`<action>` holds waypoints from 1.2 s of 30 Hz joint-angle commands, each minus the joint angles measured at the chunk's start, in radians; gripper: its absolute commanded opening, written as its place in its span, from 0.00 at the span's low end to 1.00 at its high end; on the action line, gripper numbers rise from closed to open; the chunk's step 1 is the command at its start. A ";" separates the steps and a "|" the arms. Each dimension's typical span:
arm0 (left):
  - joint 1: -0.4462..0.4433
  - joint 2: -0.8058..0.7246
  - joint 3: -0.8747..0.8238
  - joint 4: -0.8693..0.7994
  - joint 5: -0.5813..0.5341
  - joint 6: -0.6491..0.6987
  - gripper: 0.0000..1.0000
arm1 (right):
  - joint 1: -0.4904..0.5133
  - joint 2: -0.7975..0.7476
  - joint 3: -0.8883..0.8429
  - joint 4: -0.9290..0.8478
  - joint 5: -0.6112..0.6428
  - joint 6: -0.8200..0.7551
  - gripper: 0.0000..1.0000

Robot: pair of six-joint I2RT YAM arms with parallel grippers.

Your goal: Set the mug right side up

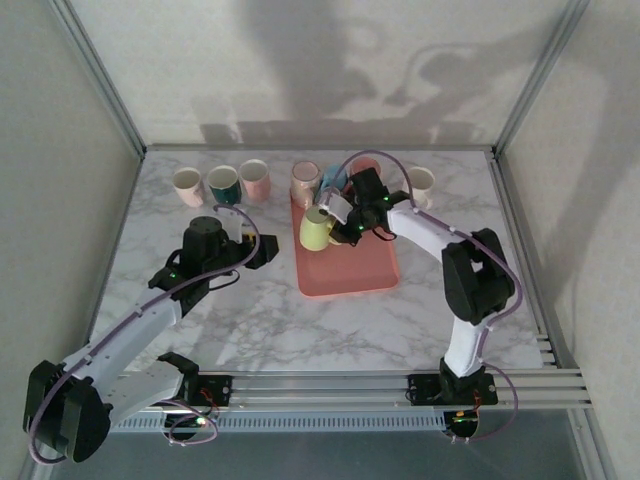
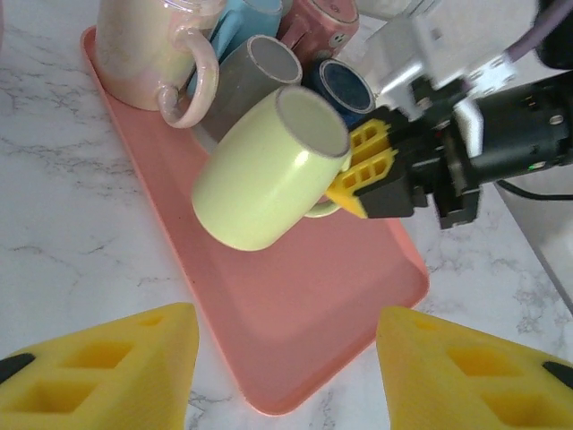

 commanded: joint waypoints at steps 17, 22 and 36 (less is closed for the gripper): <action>0.006 -0.155 -0.125 0.313 0.139 -0.432 0.56 | 0.011 -0.343 -0.031 0.186 -0.206 0.723 0.00; 0.006 -0.182 -0.168 0.410 0.135 -0.513 0.55 | 0.012 -0.397 -0.073 0.302 -0.213 0.874 0.00; -0.001 -0.195 -0.181 0.467 0.117 -0.612 0.56 | 0.011 -0.441 -0.092 0.407 -0.222 1.108 0.00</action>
